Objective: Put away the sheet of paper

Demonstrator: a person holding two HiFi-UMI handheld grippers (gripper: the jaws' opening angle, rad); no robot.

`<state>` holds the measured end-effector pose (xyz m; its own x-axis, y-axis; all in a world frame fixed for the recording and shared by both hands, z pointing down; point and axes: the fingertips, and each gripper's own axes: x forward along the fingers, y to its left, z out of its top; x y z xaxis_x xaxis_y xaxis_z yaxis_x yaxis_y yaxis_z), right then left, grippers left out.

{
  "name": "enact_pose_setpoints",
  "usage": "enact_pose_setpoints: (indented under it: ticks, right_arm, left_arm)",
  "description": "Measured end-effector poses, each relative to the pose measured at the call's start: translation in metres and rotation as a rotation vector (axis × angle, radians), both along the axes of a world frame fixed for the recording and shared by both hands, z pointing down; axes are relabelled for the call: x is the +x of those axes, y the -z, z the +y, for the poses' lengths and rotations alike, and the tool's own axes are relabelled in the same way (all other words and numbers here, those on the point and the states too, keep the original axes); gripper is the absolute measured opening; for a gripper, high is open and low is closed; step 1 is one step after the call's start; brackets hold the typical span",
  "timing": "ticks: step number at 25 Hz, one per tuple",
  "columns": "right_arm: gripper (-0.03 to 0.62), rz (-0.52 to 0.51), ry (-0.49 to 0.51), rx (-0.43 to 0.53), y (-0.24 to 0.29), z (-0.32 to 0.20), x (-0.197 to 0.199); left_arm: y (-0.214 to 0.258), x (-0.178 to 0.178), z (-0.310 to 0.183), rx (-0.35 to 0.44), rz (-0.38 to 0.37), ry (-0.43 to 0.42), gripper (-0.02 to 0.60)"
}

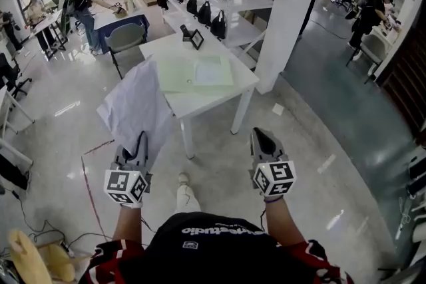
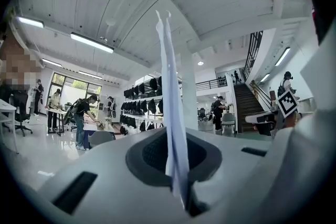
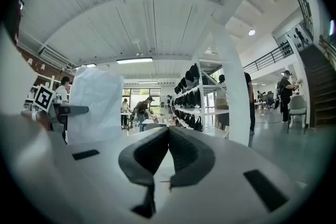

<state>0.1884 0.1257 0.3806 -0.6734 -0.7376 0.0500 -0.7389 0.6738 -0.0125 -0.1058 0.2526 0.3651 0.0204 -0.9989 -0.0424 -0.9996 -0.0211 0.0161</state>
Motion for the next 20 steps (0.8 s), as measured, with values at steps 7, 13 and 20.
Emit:
enact_pose_setpoints:
  ticks: [7,13,20]
  right_arm:
    - [-0.008,0.0,-0.019,0.006,-0.003,-0.002,0.008]
    - [-0.008,-0.035,-0.045,-0.01,-0.005,-0.012,0.018]
    - [-0.008,-0.036,-0.041,-0.02,-0.006,-0.024,0.014]
  left_arm:
    - [0.003,0.006,-0.01,-0.004,-0.013,-0.02,0.005]
    - [0.003,0.009,-0.023,-0.016,-0.02,-0.035,0.005]
    - [0.001,0.007,-0.038,-0.024,-0.018,-0.04,0.005]
